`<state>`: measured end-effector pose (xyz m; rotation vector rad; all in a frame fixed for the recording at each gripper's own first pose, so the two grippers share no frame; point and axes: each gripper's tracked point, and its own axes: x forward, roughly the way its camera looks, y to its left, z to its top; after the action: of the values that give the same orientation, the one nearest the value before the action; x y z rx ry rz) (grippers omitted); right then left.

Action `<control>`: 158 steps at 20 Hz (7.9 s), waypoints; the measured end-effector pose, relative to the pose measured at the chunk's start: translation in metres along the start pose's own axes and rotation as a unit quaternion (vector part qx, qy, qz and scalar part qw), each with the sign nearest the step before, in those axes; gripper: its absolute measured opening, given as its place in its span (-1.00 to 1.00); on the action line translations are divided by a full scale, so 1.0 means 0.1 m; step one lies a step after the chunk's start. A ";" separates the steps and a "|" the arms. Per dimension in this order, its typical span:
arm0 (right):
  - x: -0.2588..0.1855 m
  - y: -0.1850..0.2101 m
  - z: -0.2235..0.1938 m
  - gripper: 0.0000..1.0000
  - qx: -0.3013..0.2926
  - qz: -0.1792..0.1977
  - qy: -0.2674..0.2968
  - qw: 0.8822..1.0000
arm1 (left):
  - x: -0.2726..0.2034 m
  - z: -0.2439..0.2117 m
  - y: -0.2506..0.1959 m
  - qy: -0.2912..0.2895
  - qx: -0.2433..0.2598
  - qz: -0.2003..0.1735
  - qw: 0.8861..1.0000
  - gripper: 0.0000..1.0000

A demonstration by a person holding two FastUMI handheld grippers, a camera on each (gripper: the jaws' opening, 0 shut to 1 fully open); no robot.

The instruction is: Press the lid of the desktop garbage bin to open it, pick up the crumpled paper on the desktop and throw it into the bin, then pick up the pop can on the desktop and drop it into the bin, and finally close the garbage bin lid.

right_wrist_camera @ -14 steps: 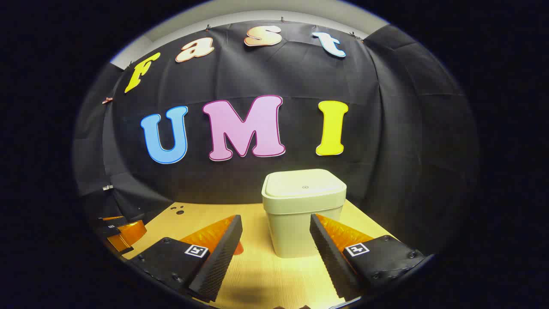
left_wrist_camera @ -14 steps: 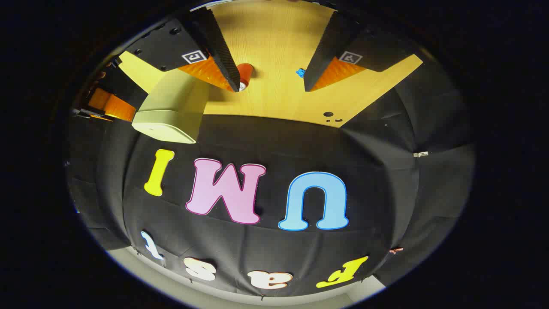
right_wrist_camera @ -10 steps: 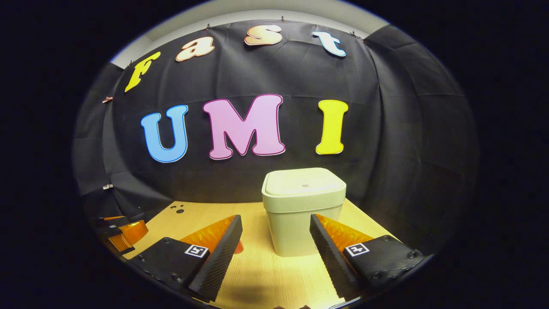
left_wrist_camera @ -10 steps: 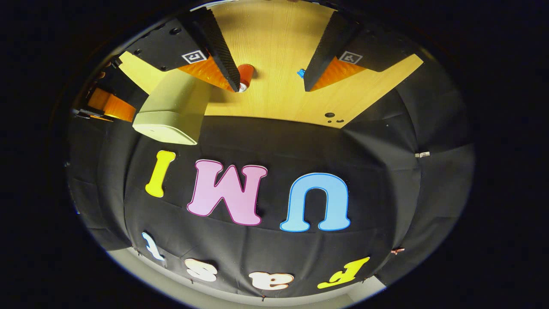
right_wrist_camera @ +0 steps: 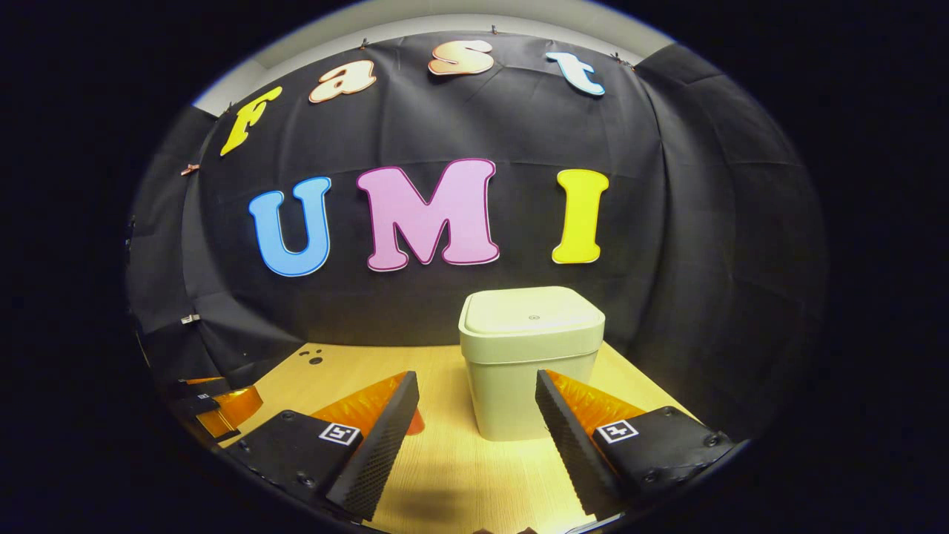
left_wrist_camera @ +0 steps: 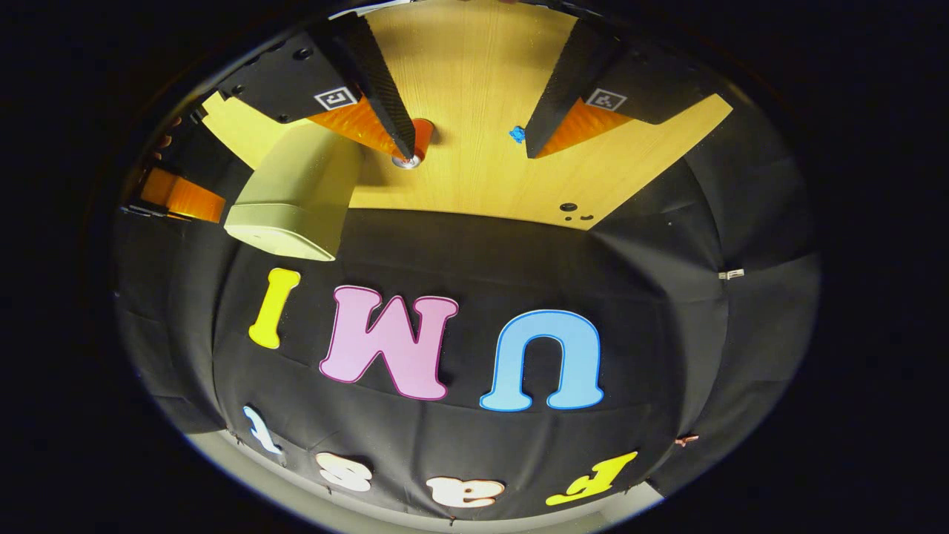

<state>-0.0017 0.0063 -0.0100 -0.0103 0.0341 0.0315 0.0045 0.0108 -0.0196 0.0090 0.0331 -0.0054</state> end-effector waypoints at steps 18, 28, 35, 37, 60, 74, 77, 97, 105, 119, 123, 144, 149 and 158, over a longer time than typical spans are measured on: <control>-0.11 0.11 -0.15 0.10 -0.034 0.059 0.023 0.997 | -0.12 -0.22 -0.25 0.019 0.003 0.002 1.000 0.92; -0.04 0.09 -0.30 -0.82 -0.020 0.075 0.058 0.995 | -0.07 -0.24 -0.33 0.020 0.014 0.005 1.000 0.92; 0.07 0.17 -0.28 -0.89 -0.023 0.137 0.074 0.988 | 0.00 -0.26 -0.33 0.025 0.005 0.023 0.999 0.92; 0.13 0.16 -0.22 -0.89 -0.018 0.145 0.073 0.986 | 0.02 -0.28 -0.33 0.027 0.003 0.035 0.999 0.92; 1.75 -0.75 0.42 -0.90 -0.045 0.096 0.015 0.994 | 0.39 -0.36 -0.49 0.047 0.024 0.099 0.994 0.92; 1.89 -0.86 0.20 -0.89 -0.042 0.066 0.053 0.996 | 0.43 -0.30 -0.37 0.051 0.025 0.098 0.994 0.91; 1.89 -0.87 0.18 -0.89 -0.039 0.063 0.058 0.996 | 0.45 -0.28 -0.35 0.046 0.027 0.086 0.995 0.92; 1.63 -0.71 1.00 -0.90 -0.045 -0.013 -0.017 0.999 | 0.16 -0.24 0.70 0.002 0.002 0.063 0.998 0.92; 1.24 -0.84 0.89 -0.89 -0.062 -0.037 -0.019 0.997 | 0.26 -0.38 0.77 0.009 0.007 0.039 0.999 0.91; 0.34 -0.89 -0.09 -0.31 -0.035 -0.060 0.068 0.995 | 0.91 -0.74 0.82 0.084 -0.019 0.017 0.996 0.92; 0.21 -0.94 -0.46 0.51 -0.010 -0.064 0.111 0.992 | 1.24 -0.90 0.90 0.111 -0.012 0.033 0.993 0.92; -0.54 -1.18 -1.20 1.00 0.039 -0.150 0.210 0.965 | 2.65 -1.90 1.00 0.220 0.036 0.035 0.974 0.92; -0.53 -1.11 -1.22 1.00 0.031 -0.144 0.213 0.966 | 2.66 -1.97 1.06 0.223 0.029 0.046 0.973 0.83; -0.53 -0.98 -1.40 1.00 0.029 -0.126 0.236 0.963 | 2.64 -1.96 1.08 0.220 0.037 0.043 0.974 -0.17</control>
<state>-0.0565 -0.0945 -0.1474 0.0366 0.5105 -0.2280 0.2626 0.1188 -0.2237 0.0852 0.4762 0.0814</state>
